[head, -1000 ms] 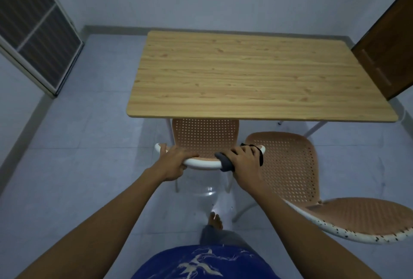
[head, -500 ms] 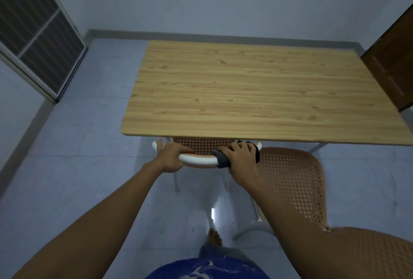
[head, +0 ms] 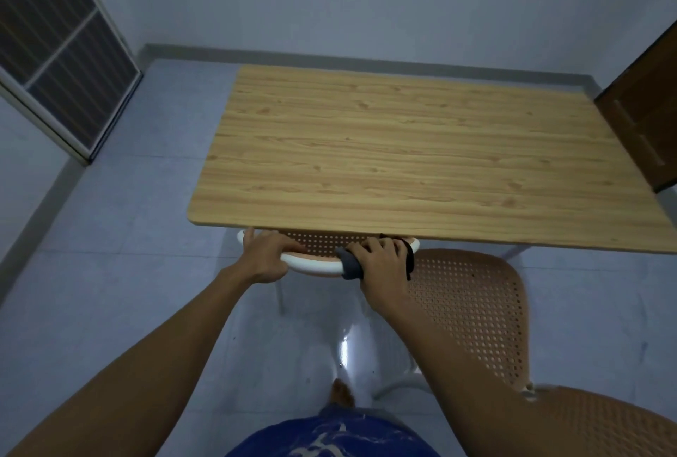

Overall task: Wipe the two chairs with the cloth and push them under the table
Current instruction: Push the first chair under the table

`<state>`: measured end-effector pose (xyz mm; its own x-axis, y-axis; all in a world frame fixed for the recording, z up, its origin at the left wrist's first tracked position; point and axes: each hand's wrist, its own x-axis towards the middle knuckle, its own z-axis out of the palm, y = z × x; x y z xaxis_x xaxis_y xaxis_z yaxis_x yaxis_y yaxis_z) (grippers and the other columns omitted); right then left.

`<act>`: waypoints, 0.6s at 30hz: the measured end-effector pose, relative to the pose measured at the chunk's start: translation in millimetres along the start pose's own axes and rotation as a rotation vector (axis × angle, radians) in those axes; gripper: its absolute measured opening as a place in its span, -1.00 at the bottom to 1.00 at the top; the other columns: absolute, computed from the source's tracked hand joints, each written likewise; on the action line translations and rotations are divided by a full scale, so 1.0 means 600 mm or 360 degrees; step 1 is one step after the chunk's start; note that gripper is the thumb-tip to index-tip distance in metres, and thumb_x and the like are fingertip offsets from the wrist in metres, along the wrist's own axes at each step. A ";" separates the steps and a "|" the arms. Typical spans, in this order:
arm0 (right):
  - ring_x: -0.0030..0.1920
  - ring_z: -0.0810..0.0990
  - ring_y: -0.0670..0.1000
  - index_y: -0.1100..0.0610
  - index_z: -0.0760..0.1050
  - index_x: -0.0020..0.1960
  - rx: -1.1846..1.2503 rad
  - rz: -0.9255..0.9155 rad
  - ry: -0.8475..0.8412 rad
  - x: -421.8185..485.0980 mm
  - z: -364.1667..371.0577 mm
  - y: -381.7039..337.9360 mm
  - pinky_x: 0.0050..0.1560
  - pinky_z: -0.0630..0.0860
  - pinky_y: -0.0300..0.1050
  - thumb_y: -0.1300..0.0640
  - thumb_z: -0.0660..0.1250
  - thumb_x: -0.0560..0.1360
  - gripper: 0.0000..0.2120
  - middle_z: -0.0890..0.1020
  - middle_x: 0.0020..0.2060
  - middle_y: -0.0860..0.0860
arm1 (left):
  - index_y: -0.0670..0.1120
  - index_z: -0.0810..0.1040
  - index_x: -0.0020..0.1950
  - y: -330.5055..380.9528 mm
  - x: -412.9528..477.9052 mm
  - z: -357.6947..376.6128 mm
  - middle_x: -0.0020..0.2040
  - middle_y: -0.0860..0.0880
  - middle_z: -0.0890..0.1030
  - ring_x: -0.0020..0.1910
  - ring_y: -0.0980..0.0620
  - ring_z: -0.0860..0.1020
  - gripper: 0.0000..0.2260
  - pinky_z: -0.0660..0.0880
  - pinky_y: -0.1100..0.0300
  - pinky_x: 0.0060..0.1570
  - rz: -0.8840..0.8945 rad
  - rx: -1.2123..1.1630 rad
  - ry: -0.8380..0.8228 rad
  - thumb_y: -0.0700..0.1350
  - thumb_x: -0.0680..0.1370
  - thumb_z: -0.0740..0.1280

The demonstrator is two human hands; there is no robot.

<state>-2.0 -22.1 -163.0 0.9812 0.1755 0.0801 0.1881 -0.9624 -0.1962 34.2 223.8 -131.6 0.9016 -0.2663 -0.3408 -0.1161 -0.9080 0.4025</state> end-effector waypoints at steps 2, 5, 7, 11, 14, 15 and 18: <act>0.03 0.54 0.11 -0.05 0.58 0.13 0.0041 -0.0006 -0.0005 -0.004 -0.004 -0.005 0.14 0.28 0.05 0.25 0.46 0.33 -0.59 0.61 -0.04 -0.03 | 0.25 0.58 0.18 -0.006 0.000 -0.001 0.14 0.09 0.60 0.25 -0.02 0.46 -0.50 0.03 -0.22 0.39 0.0032 0.0013 -0.0002 -0.21 0.34 0.34; 0.08 0.51 0.11 -0.03 0.57 0.19 0.0075 -0.0022 0.0007 -0.009 -0.013 -0.009 0.23 0.28 0.05 0.24 0.43 0.39 -0.59 0.61 0.02 -0.01 | 0.24 0.57 0.21 -0.005 0.000 -0.003 0.17 0.07 0.59 0.27 -0.03 0.43 -0.52 0.09 -0.21 0.36 0.0054 0.0085 -0.0013 -0.17 0.36 0.39; 0.11 0.50 0.11 -0.02 0.55 0.20 0.0077 -0.0021 -0.0013 -0.005 -0.017 -0.012 0.25 0.27 0.04 0.23 0.42 0.41 -0.61 0.60 0.05 0.00 | 0.23 0.56 0.22 -0.001 0.002 -0.004 0.17 0.06 0.58 0.28 -0.05 0.41 -0.52 0.09 -0.24 0.35 0.0023 0.0152 -0.0019 -0.15 0.36 0.41; 0.19 0.48 0.17 0.03 0.52 0.25 0.0106 -0.0035 -0.0138 -0.009 -0.028 -0.013 0.30 0.21 0.08 0.22 0.41 0.41 -0.58 0.58 0.14 0.06 | 0.18 0.51 0.26 0.022 -0.011 0.016 0.20 -0.02 0.55 0.30 -0.14 0.37 -0.52 0.06 -0.34 0.37 -0.0058 0.0280 -0.0078 -0.15 0.37 0.35; 0.29 0.46 0.14 0.01 0.47 0.36 0.0156 -0.0141 -0.0186 -0.013 -0.037 0.000 0.40 0.20 0.08 0.23 0.42 0.40 -0.46 0.57 0.24 0.03 | 0.05 0.48 0.24 0.060 -0.032 0.039 0.24 -0.06 0.50 0.33 -0.14 0.35 -0.60 -0.03 -0.33 0.40 -0.0079 0.0316 0.0046 -0.16 0.41 0.32; 0.32 0.45 0.12 0.00 0.45 0.39 0.0163 -0.0183 -0.0203 -0.016 -0.041 0.005 0.43 0.19 0.07 0.23 0.42 0.41 -0.43 0.56 0.28 0.01 | 0.03 0.44 0.28 0.078 -0.044 0.047 0.27 -0.05 0.48 0.35 -0.13 0.33 -0.58 -0.04 -0.31 0.41 -0.0030 0.0314 0.0101 -0.15 0.42 0.33; 0.34 0.46 0.09 0.01 0.46 0.42 0.0245 -0.0263 -0.0193 -0.025 -0.060 0.010 0.42 0.23 0.06 0.26 0.43 0.42 -0.42 0.57 0.31 0.00 | 0.00 0.32 0.39 0.122 -0.075 0.067 0.37 -0.01 0.39 0.42 -0.07 0.26 -0.46 -0.09 -0.31 0.44 0.0127 0.0240 0.0234 -0.19 0.42 0.31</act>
<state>-17.0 -38.0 -130.3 0.9328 0.3602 0.0075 0.3415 -0.8773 -0.3372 -31.6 156.4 -121.4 0.9368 -0.2994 -0.1811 -0.2406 -0.9269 0.2880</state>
